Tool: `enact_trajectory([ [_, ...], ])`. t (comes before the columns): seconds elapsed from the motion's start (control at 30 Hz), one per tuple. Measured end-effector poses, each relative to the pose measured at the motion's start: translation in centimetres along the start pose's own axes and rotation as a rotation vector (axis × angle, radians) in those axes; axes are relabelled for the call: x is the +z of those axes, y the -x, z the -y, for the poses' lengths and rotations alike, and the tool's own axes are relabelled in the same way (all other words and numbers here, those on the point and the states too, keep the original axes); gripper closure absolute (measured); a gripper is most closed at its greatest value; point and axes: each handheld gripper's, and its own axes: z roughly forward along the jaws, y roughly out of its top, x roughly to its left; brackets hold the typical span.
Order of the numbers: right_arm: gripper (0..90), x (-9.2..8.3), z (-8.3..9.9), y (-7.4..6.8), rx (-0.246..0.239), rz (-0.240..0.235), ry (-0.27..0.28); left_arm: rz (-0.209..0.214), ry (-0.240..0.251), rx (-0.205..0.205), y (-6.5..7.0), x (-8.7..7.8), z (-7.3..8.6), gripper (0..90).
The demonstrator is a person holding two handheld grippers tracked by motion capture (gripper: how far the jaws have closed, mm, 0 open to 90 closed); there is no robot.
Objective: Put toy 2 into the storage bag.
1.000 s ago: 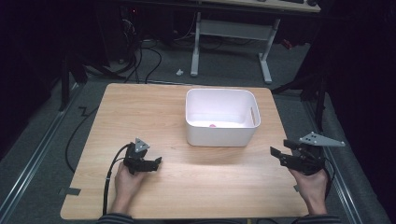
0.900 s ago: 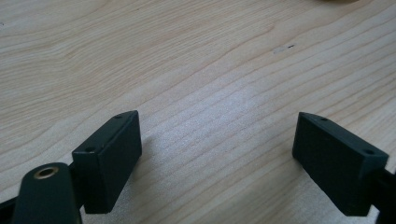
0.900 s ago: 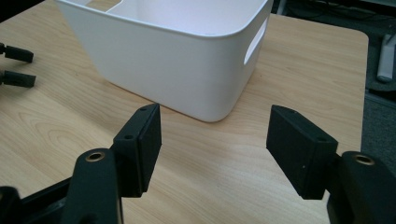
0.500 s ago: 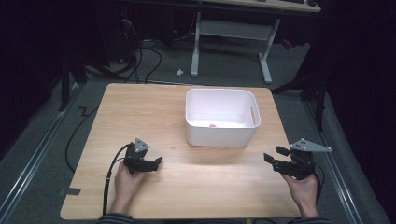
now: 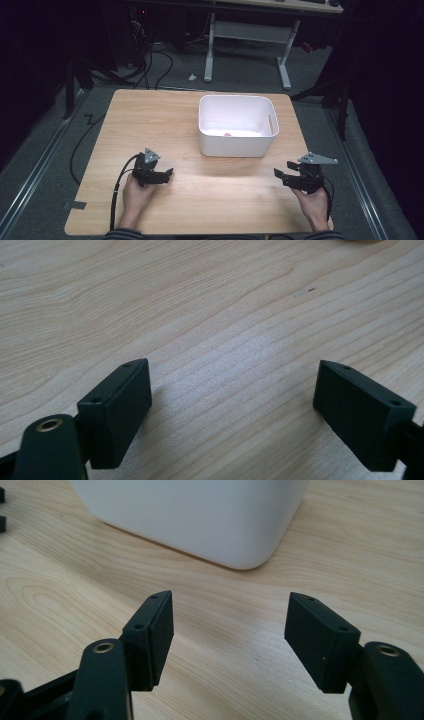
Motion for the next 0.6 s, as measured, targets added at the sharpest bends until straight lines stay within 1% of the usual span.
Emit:
enact_trajectory([
  [0.03,36.5,0.3,0.1,0.1,-0.005,0.003,-0.006,0.0,0.0,0.0,0.0,0.0,0.0,15.9],
  [0.1,36.6,0.7,0.3,0.2,0.007,0.005,-0.022,0.0,0.0,0.0,0.0,0.0,0.0,15.9],
  [0.2,36.6,1.3,0.5,0.4,0.014,0.009,-0.031,0.001,-0.001,0.0,0.0,0.0,0.0,15.9],
  [0.37,36.6,2.3,1.1,0.6,0.033,0.01,-0.03,0.001,-0.001,0.0,0.0,0.0,0.0,15.9],
  [0.43,36.7,3.0,1.5,0.7,0.044,0.011,-0.038,0.0,0.0,0.0,0.0,0.0,0.0,15.9],
  [0.6,36.6,4.3,2.3,0.9,0.065,0.03,-0.047,0.0,-0.001,0.0,0.0,0.0,0.0,15.9],
])
